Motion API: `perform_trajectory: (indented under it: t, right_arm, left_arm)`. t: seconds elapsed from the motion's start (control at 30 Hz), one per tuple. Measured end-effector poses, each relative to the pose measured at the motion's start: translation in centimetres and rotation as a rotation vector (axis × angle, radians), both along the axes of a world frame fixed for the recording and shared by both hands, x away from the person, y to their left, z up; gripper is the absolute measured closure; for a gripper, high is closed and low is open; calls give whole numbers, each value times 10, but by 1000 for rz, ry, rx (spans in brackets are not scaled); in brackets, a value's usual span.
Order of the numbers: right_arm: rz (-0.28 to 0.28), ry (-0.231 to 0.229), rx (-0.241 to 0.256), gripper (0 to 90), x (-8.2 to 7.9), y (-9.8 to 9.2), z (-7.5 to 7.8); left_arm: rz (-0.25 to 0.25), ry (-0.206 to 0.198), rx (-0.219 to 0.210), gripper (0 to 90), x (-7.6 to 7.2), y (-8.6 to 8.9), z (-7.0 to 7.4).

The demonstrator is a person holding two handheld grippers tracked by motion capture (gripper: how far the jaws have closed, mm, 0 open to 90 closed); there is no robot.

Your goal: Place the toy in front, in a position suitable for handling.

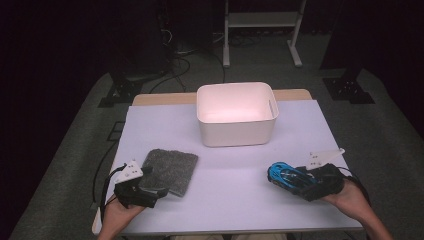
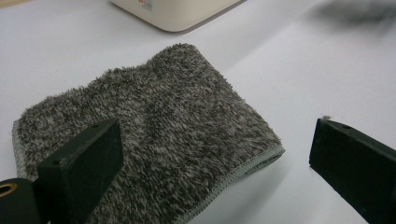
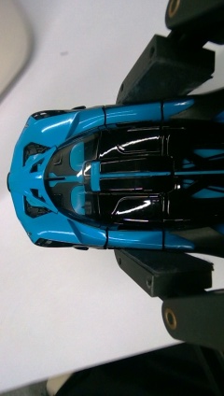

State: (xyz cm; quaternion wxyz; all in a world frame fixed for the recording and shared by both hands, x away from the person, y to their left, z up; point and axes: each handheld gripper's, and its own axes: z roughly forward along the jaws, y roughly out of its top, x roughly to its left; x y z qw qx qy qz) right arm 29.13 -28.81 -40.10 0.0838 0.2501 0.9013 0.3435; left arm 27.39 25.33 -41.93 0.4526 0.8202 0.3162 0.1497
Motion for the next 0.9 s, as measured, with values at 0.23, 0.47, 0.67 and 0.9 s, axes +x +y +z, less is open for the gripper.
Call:
perform_trajectory:
  t: [0.23, 0.47, 0.67, 0.9]
  right_arm:
    - [102, -19, -16, 254, 8, 33, 26]
    - [270, -21, -77, 254, 17, 90, 37]
    - [350, -3, -92, 254, 23, 122, 30]
    - [428, 40, -120, 253, 34, 151, -1]
  left_arm:
    - [-5, -1, 3, 21, -1, 0, 0]
    - [-10, -6, 12, 21, -1, -1, 0]
    - [-13, -3, 13, 21, -1, -1, 0]
    - [-27, 3, 28, 22, -1, -4, -1]
